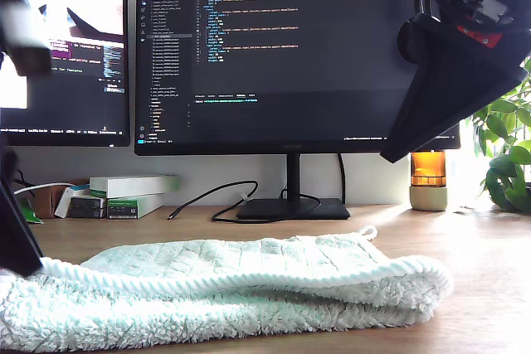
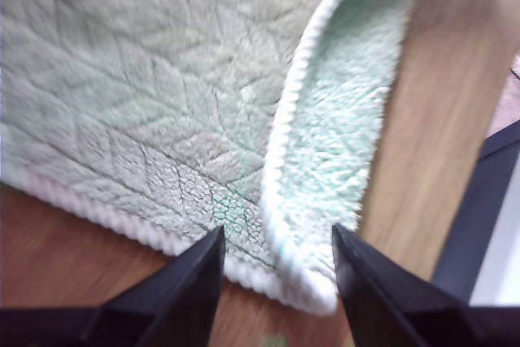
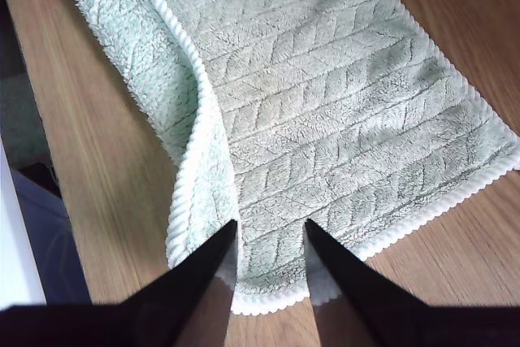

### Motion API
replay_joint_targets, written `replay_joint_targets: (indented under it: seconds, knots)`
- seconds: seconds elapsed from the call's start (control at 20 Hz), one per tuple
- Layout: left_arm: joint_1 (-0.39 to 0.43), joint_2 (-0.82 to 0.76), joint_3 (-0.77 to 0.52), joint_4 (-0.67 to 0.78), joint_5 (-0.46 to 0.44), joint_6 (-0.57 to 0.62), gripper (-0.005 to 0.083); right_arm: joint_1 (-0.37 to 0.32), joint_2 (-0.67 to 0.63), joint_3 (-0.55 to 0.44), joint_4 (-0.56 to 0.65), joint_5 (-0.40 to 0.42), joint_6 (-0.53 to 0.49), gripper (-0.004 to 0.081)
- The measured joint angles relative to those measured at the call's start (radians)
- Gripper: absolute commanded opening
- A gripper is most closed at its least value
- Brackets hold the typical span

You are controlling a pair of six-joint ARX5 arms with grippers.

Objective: Fold the tea towel to a neat square and place it to the right

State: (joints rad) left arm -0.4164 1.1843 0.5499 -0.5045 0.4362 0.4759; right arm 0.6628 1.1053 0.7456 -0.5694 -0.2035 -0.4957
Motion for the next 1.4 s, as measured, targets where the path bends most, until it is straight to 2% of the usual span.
replay_joint_targets:
  seconds: [0.05, 0.15, 0.3, 0.45, 0.6, 0.7, 0.9, 1.25, 1.4]
  knots:
    - [0.0, 0.013, 0.0, 0.01, 0.0, -0.002, 0.0317, 0.0, 0.0, 0.0, -0.005, 0.0, 0.0, 0.026]
    - [0.0, 0.023, 0.0, 0.01, 0.016, -0.002, 0.0161, 0.0, 0.01, 0.0, -0.021, 0.0, 0.0, 0.0316]
    - [0.0, 0.023, 0.0, 0.011, 0.069, -0.003, -0.0023, 0.003, 0.077, 0.0, -0.027, -0.043, 0.0, 0.0336]
    - [-0.001, 0.023, 0.0, 0.011, 0.083, -0.003, -0.0024, 0.062, 0.126, 0.0, -0.059, -0.069, -0.001, 0.0354]
    - [-0.001, 0.023, 0.001, 0.011, 0.084, -0.003, -0.0024, 0.109, 0.121, 0.0, -0.098, -0.047, -0.026, 0.0356]
    - [-0.001, 0.023, 0.003, 0.012, 0.084, -0.003, -0.0024, 0.111, 0.121, 0.0, -0.097, -0.023, -0.042, 0.0355]
    - [-0.001, 0.023, 0.005, 0.011, 0.083, -0.003, -0.0024, 0.119, 0.134, 0.0, -0.067, 0.053, -0.143, 0.0353]
    - [-0.001, 0.023, 0.011, 0.012, 0.079, -0.003, -0.0024, 0.121, 0.204, 0.0, -0.064, 0.057, -0.184, 0.0342]
    - [-0.001, 0.023, 0.011, 0.013, 0.079, -0.003, -0.0024, 0.132, 0.205, 0.0, -0.064, 0.057, -0.186, 0.0272]
